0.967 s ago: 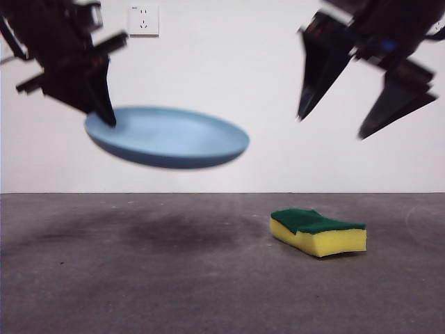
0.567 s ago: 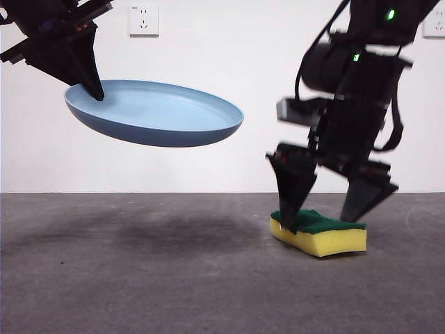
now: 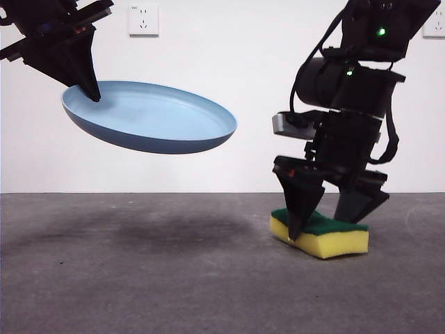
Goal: Pick up the plate,pick up the cloth,clean the plate with the cloth
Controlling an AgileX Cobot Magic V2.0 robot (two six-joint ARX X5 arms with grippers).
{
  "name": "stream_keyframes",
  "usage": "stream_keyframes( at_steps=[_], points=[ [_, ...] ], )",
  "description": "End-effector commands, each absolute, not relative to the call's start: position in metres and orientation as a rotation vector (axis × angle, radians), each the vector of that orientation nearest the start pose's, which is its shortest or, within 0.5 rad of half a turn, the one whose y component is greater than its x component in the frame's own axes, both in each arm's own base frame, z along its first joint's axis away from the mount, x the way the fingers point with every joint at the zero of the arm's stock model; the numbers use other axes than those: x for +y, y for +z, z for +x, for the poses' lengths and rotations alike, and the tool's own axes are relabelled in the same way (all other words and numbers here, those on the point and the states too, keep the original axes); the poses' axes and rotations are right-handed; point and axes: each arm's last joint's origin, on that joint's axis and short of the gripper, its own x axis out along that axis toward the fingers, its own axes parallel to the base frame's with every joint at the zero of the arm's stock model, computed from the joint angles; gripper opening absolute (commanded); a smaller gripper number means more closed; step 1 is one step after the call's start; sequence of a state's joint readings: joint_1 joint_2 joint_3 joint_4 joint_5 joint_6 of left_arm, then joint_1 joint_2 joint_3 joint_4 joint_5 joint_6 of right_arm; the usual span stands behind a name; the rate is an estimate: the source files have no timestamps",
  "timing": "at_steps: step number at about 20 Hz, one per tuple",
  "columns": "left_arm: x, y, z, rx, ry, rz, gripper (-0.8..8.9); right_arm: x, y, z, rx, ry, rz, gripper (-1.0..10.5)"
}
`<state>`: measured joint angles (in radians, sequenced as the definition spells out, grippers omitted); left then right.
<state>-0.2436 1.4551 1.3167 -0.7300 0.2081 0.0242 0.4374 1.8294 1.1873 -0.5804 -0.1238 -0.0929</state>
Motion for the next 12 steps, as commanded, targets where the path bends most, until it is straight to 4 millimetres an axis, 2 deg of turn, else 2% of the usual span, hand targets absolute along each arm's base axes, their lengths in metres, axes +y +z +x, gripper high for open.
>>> stream_keyframes(
  at_steps=[1, 3, 5, 6, 8, 9, 12],
  points=[
    [-0.080, 0.318, 0.294, 0.856, -0.441, 0.045, -0.09, 0.155, 0.195, 0.314, 1.118, 0.562, -0.259, 2.0],
    [-0.080, 0.318, 0.294, 0.857, -0.441, 0.045, -0.09, 0.154, 0.202, 0.312, 1.103, 0.563, -0.256, 0.6],
    [-0.080, 0.318, 0.293, 0.862, -0.442, 0.044, -0.09, 0.151, 0.198, 0.312, 1.135, 0.556, -0.256, 0.3],
    [-0.080, 0.318, 0.293, 0.865, -0.442, 0.044, -0.09, 0.151, 0.197, 0.312, 1.137, 0.558, -0.258, 0.8],
    [-0.080, 0.317, 0.293, 0.869, -0.442, 0.043, -0.09, 0.151, 0.197, 0.312, 1.136, 0.561, -0.263, 4.6],
    [-0.080, 0.317, 0.292, 0.876, -0.442, 0.044, -0.09, 0.151, 0.197, 0.312, 1.138, 0.560, -0.263, 5.1],
    [-0.080, 0.316, 0.292, 0.887, -0.442, 0.044, -0.09, 0.152, 0.191, 0.313, 1.157, 0.560, -0.265, 5.0]
  ],
)
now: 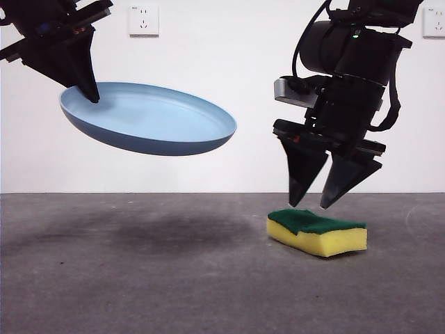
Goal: Pick up the plate,pick up the cloth,clean the plate with the cloth
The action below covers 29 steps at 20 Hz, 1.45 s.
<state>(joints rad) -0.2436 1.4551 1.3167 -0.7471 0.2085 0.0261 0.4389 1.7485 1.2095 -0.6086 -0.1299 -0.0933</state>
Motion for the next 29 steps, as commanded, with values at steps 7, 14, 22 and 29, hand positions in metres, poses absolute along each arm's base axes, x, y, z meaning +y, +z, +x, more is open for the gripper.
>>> stream_keyframes(
  at_steps=[7, 14, 22, 29],
  points=[
    [-0.080, 0.316, 0.291, 0.896, -0.441, 0.044, -0.09, 0.153, 0.171, 0.316, 1.232, 0.553, -0.276, 2.8],
    [-0.080, 0.316, 0.291, 0.896, -0.441, 0.044, -0.09, 0.154, 0.156, 0.317, 1.288, 0.563, -0.303, 0.6],
    [-0.081, 0.315, 0.296, 0.872, -0.422, 0.054, -0.09, 0.157, 0.207, 0.300, 1.151, 0.587, -0.280, -0.2],
    [-0.122, 0.298, 0.300, 0.893, -0.449, 0.092, -0.09, 0.169, 0.301, 0.257, 0.757, 0.724, -0.127, -0.2]
  ],
)
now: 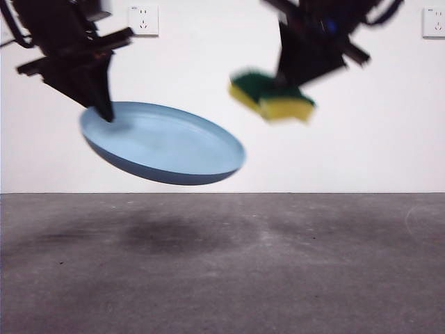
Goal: Pick up the plate,pick up the cloth,clean the plate with the cloth
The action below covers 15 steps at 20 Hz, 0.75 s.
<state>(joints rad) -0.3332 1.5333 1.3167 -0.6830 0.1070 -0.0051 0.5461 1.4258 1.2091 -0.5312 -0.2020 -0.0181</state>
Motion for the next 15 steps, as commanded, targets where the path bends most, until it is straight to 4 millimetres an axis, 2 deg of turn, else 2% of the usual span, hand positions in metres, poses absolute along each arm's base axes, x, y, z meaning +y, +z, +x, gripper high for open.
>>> stream_keyframes(
  at_steps=[1, 3, 6, 9, 11, 15],
  points=[
    [-0.133, 0.299, 0.297, 0.876, -0.495, 0.098, -0.09, 0.172, 0.300, 0.257, 0.753, 0.732, -0.129, -0.2],
    [-0.152, 0.303, 0.291, 0.837, -0.593, 0.091, -0.09, 0.176, 0.290, 0.263, 0.782, 0.727, -0.139, -0.2],
    [-0.168, 0.305, 0.284, 0.813, -0.648, 0.079, -0.09, 0.183, 0.274, 0.276, 0.795, 0.678, -0.161, -0.2],
    [-0.175, 0.307, 0.283, 0.789, -0.712, 0.056, -0.09, 0.191, 0.263, 0.283, 0.796, 0.719, -0.148, -0.2],
    [-0.176, 0.310, 0.284, 0.762, -0.729, 0.026, -0.09, 0.206, 0.256, 0.277, 0.832, 0.813, -0.114, -0.2],
    [-0.172, 0.314, 0.291, 0.704, -0.713, 0.006, -0.09, 0.224, 0.249, 0.253, 0.936, 0.868, -0.182, -0.2]
  ],
)
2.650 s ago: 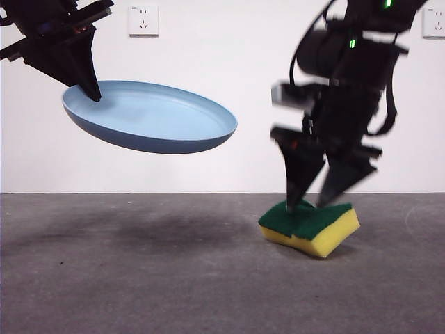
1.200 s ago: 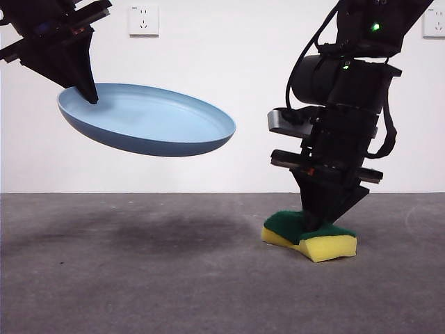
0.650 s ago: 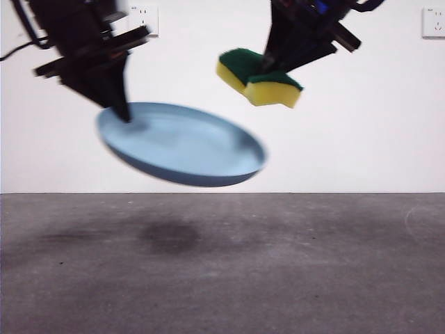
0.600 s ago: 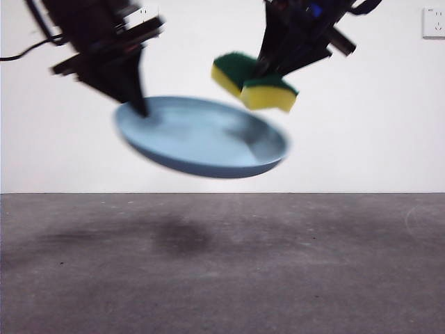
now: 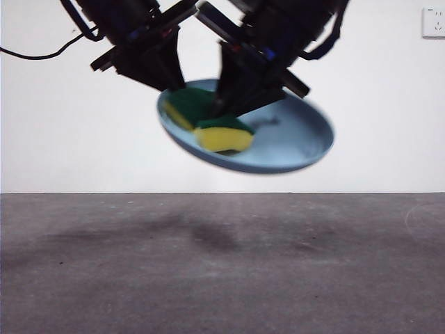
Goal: Pick up the plate,pick up the cloth,clean the plate with the cloth
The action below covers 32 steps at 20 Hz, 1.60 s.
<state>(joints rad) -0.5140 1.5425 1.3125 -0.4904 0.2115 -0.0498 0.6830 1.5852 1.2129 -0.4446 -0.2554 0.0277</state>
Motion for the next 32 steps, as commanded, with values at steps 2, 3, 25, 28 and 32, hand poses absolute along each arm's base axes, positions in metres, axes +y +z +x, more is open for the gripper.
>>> stream_keyframes(
  at_steps=[2, 3, 25, 28, 32],
  points=[
    [-0.163, 0.314, 0.296, 0.708, -0.686, -0.004, -0.09, 0.219, 0.242, 0.246, 1.026, 0.769, -0.283, -0.2],
    [-0.158, 0.313, 0.297, 0.725, -0.670, -0.008, -0.09, 0.214, 0.239, 0.244, 1.053, 0.694, -0.350, -0.2],
    [-0.156, 0.311, 0.294, 0.768, -0.834, -0.052, -0.09, 0.220, 0.263, 0.251, 0.860, 0.870, -0.191, -0.2],
    [-0.153, 0.311, 0.296, 0.772, -0.824, -0.055, -0.09, 0.210, 0.253, 0.241, 1.018, 0.771, -0.285, -0.2],
    [-0.150, 0.306, 0.291, 0.851, -0.818, -0.048, -0.09, 0.194, 0.249, 0.245, 1.003, 0.394, -0.511, -0.2]
  ],
)
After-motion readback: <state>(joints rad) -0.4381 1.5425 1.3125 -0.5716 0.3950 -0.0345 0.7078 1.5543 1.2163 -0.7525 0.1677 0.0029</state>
